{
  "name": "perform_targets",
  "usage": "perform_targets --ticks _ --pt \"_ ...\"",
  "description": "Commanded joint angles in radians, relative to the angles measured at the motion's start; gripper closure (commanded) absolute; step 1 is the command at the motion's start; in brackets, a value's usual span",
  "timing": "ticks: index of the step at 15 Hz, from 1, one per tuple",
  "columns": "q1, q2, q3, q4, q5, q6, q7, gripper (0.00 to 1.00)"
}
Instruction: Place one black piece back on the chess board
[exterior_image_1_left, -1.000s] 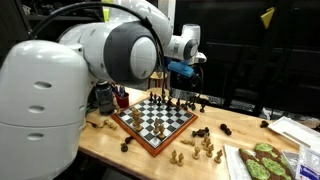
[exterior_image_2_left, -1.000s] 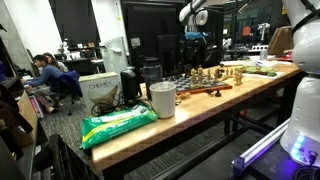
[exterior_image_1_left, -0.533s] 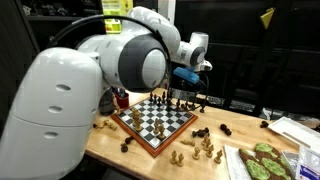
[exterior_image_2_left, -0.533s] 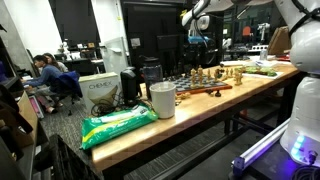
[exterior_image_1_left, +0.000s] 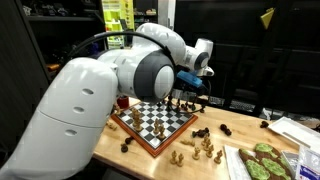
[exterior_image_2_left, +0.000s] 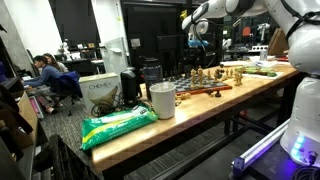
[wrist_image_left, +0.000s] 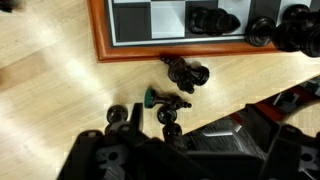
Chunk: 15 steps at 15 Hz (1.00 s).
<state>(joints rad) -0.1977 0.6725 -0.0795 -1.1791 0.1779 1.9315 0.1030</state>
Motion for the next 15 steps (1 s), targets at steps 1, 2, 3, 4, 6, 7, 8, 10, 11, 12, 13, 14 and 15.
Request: perform_targets --ticks 1,2,3,4,6,7,8,10,11,12,13,14,15 --pt "-0.028 0.071 0.019 0.122 0.024 -0.076 -0.02 0.0" --pt "-0.032 0.086 0.021 0.146 0.024 -0.087 -0.022 0.0" --pt "-0.037 0.101 0.024 0.169 0.025 -0.099 -0.026 0.0" --pt "-0.042 0.115 0.027 0.191 0.027 -0.11 -0.032 0.0" --pt "-0.048 0.142 0.033 0.231 0.025 -0.133 -0.041 0.0" --pt "-0.051 0.157 0.037 0.253 0.025 -0.145 -0.045 0.0" --pt "-0.054 0.17 0.041 0.272 0.024 -0.153 -0.051 0.0" --pt "-0.057 0.196 0.05 0.308 0.021 -0.163 -0.074 0.0" --pt "-0.056 0.206 0.052 0.315 0.021 -0.159 -0.083 0.0" --pt "-0.057 0.218 0.055 0.332 0.019 -0.161 -0.091 0.0" --pt "-0.058 0.23 0.057 0.346 0.02 -0.163 -0.097 0.0" --pt "-0.059 0.242 0.058 0.363 0.019 -0.167 -0.102 0.0" --pt "-0.059 0.249 0.058 0.365 0.017 -0.161 -0.109 0.0"
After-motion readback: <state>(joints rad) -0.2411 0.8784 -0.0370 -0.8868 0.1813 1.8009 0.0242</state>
